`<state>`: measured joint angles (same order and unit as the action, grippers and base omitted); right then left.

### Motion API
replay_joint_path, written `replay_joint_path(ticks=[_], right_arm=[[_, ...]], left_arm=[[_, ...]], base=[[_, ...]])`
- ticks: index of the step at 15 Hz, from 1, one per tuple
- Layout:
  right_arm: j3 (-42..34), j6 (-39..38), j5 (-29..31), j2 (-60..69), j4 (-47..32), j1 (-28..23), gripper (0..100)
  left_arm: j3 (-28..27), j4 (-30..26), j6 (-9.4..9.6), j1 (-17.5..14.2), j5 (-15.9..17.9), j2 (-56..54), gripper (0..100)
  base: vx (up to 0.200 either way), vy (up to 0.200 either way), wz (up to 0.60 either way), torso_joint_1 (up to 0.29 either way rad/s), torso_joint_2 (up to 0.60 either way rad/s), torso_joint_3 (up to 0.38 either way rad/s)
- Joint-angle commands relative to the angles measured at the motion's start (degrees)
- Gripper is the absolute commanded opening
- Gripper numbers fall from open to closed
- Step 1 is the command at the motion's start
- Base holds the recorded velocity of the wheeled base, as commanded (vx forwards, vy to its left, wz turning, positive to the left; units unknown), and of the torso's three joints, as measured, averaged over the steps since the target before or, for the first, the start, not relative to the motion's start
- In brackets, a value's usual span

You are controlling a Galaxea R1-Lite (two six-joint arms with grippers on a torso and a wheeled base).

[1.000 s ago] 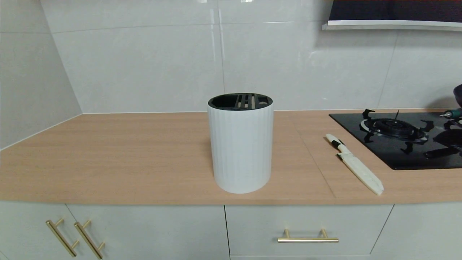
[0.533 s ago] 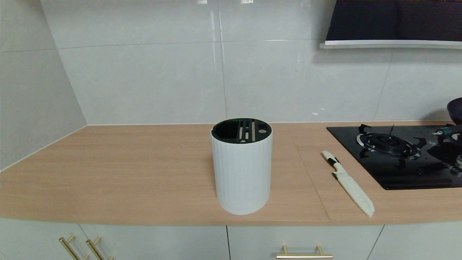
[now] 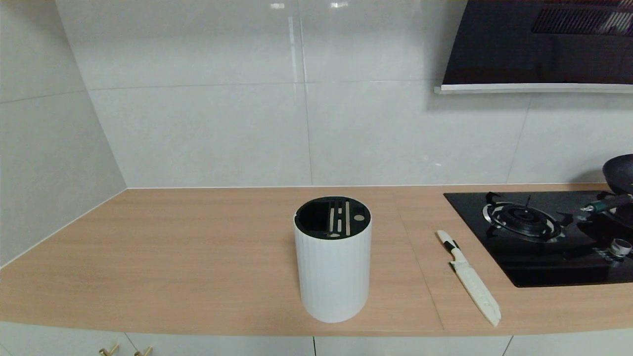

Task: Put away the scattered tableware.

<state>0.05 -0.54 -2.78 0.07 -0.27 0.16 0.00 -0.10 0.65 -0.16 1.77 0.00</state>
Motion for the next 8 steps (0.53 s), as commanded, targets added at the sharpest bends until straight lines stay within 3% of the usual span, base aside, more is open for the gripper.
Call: replay_joint_path(ticks=[1,8], right_arm=[[-0.05,0.01,-0.03,-0.07,0.00,0.02,100],[-0.05,0.01,-0.03,-0.07,0.00,0.02,100]], left_arm=[[0.00,0.01,-0.03,-0.02,-0.01,0.00,100],[0.00,0.01,-0.03,-0.02,-0.01,0.00,100]], base=[[0.000,0.000,0.00,0.266,-0.57,-0.305],[0.000,0.000,0.00,0.249,-0.52,-0.273]])
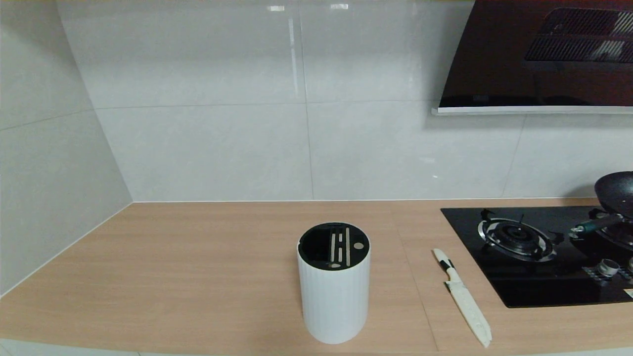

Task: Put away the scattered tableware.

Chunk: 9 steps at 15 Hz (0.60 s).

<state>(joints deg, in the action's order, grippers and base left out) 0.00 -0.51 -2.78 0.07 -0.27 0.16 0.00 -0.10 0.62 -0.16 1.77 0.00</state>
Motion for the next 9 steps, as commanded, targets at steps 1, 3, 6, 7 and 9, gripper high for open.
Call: replay_joint_path(ticks=[1,3,6,7,9], right_arm=[[0.00,-0.02,-0.03,-0.07,0.00,0.02,100],[0.09,-0.02,-0.03,-0.07,0.00,0.02,100],[0.00,0.16,-0.03,-0.07,0.00,0.02,100],[0.00,0.25,-0.03,-0.07,0.00,0.02,100],[0.00,0.51,-0.12,-0.07,0.00,0.02,100]], left_arm=[[0.00,0.01,-0.01,-0.02,-0.01,0.00,100],[0.00,0.01,-0.01,-0.02,-0.01,0.00,100],[0.00,0.01,0.08,-0.02,-0.01,0.00,100],[0.00,0.01,0.08,-0.02,-0.01,0.00,100],[0.00,0.01,-0.01,-0.02,-0.01,0.00,100]], base=[[0.000,0.000,0.00,0.188,-0.38,-0.203],[0.000,0.000,0.00,0.088,-0.18,-0.085],[0.000,0.000,0.00,0.000,0.00,0.000],[0.000,0.000,0.00,0.000,0.00,0.000],[0.000,0.000,0.00,0.000,0.00,0.000]])
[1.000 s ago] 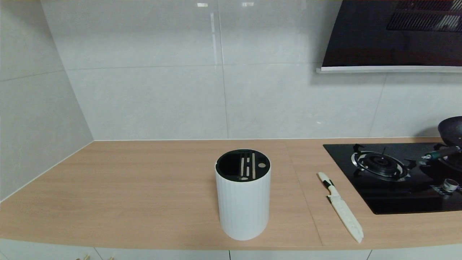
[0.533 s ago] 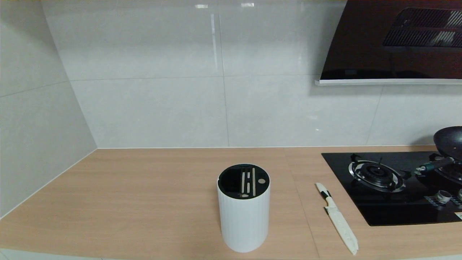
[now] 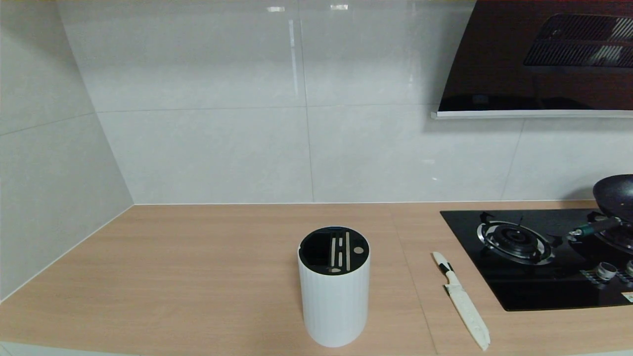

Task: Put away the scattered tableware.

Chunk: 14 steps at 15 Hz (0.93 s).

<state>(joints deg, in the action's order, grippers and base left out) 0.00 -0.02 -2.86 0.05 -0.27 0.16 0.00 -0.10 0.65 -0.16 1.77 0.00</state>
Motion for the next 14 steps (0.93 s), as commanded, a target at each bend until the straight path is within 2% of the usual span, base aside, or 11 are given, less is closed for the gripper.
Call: replay_joint_path(ticks=[1,3,4,5,6,9,14], right_arm=[[0.00,0.55,-0.04,-0.05,0.00,0.02,100],[0.18,5.30,0.05,-0.05,0.09,0.02,100],[0.88,5.21,0.32,-0.22,0.00,-0.07,100],[8.96,1.25,-0.04,-4.00,-0.26,0.54,100],[12.57,-1.29,-1.09,-7.34,-0.43,1.07,100],[15.03,-0.94,-3.46,-18.15,-0.08,1.51,100],[25.05,-0.77,-3.38,-47.77,1.06,5.82,100]], left_arm=[[0.00,0.01,0.06,-0.02,-0.01,0.00,100],[0.00,0.01,-0.03,-0.02,-0.01,0.00,100],[0.00,0.01,0.06,-0.02,-0.01,0.00,100],[0.00,0.01,-0.03,-0.02,-0.01,0.00,100],[0.00,0.01,0.06,-0.02,-0.01,0.00,100],[0.00,0.01,-0.03,-0.02,-0.01,0.00,100],[0.00,0.01,-0.03,-0.02,-0.01,0.00,100]], base=[[0.000,0.000,0.00,0.000,0.00,0.000],[0.000,0.000,0.00,0.000,0.00,0.000],[0.000,0.000,0.00,0.000,0.00,0.000],[0.000,0.000,0.00,0.000,0.00,0.000],[0.000,0.000,0.00,0.000,0.00,0.000],[0.000,0.000,0.00,0.000,0.00,0.000],[0.000,0.000,0.00,0.000,0.00,0.000]])
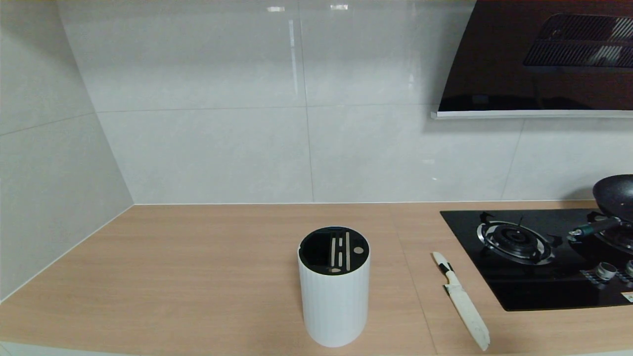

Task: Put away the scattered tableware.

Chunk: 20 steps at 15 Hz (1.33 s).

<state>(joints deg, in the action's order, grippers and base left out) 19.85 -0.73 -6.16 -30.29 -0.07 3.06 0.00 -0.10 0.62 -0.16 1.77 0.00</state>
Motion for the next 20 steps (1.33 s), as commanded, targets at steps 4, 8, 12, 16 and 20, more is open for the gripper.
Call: replay_joint_path(ticks=[4,8,12,16,20], right_arm=[[7.14,-0.24,0.27,-37.03,10.00,6.26,100],[10.48,-0.24,0.18,-53.20,16.77,6.26,100],[11.09,-0.15,0.18,-67.88,25.39,6.26,100],[11.18,-0.15,2.90,-86.25,42.08,6.26,100],[11.18,-0.15,5.45,-98.20,55.44,6.26,100]], left_arm=[[0.00,0.01,-0.01,-0.02,-0.01,0.00,100],[0.00,0.01,-0.01,-0.02,-0.01,0.00,100],[0.00,0.01,-0.01,-0.02,-0.01,0.00,100],[0.00,0.01,-0.01,-0.02,-0.01,0.00,100],[0.00,0.01,-0.01,-0.02,-0.01,0.00,100]], base=[[0.000,0.000,0.00,0.000,0.00,0.000],[0.000,0.000,0.00,0.000,0.00,0.000],[0.000,0.000,0.00,0.000,0.00,0.000],[0.000,0.000,0.00,0.000,0.00,0.000],[0.000,0.000,0.00,0.000,0.00,0.000]])
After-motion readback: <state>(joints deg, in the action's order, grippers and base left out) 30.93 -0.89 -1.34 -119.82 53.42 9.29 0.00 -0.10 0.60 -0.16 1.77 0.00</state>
